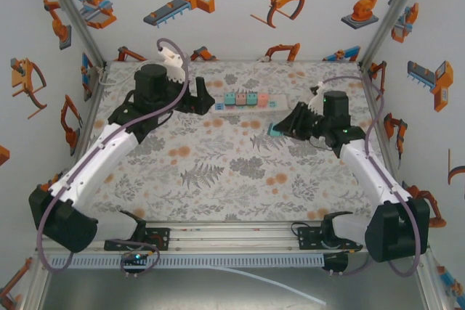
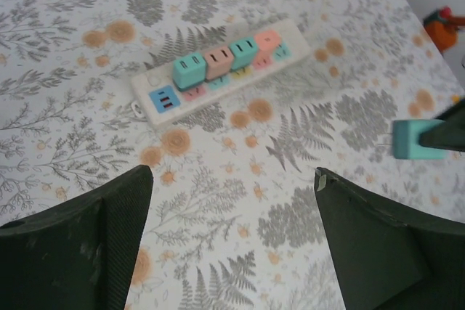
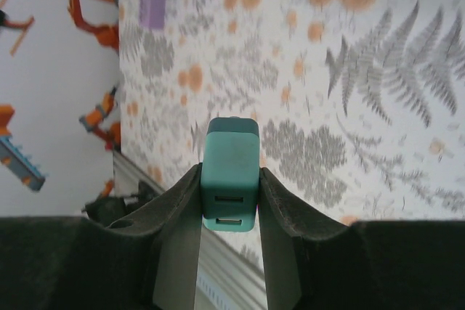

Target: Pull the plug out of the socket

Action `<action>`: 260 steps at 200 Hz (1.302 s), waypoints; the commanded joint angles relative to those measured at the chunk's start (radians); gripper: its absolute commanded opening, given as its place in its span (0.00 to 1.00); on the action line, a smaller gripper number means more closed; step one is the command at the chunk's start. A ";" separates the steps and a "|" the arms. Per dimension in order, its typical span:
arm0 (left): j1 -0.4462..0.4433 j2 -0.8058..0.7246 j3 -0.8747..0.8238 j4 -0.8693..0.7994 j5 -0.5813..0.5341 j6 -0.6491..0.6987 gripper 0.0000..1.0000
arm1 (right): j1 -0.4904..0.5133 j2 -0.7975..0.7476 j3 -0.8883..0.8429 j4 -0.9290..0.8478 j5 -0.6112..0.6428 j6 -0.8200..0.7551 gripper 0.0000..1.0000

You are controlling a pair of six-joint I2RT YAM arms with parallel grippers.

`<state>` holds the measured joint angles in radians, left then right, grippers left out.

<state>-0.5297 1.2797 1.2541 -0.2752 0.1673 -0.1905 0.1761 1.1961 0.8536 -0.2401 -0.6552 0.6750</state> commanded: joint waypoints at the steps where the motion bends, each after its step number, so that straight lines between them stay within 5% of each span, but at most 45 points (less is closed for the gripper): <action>1: -0.007 -0.094 -0.013 -0.177 0.224 0.145 0.85 | 0.015 -0.043 -0.079 -0.097 -0.070 -0.060 0.00; 23: -0.017 -0.187 -0.066 -0.219 0.372 0.230 0.86 | 0.024 -0.064 -0.160 -0.106 -0.033 -0.069 0.00; 69: -0.083 -0.327 -0.204 -0.312 0.440 0.361 0.92 | 0.070 -0.041 -0.286 -0.066 0.087 -0.083 0.00; 115: -0.155 -0.382 -0.278 -0.313 0.341 0.386 0.94 | 0.091 0.004 -0.366 0.007 0.163 -0.086 0.07; 168: -0.187 -0.322 -0.247 -0.297 0.316 0.400 0.95 | 0.093 0.037 -0.407 0.015 0.212 -0.052 0.31; 260: -0.198 -0.255 -0.232 -0.269 0.256 0.402 0.96 | 0.092 -0.084 -0.399 -0.093 0.374 -0.046 0.45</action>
<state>-0.7216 1.0191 0.9966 -0.5682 0.4381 0.1970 0.2653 1.1576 0.4637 -0.2611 -0.3992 0.6350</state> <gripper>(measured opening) 0.954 0.449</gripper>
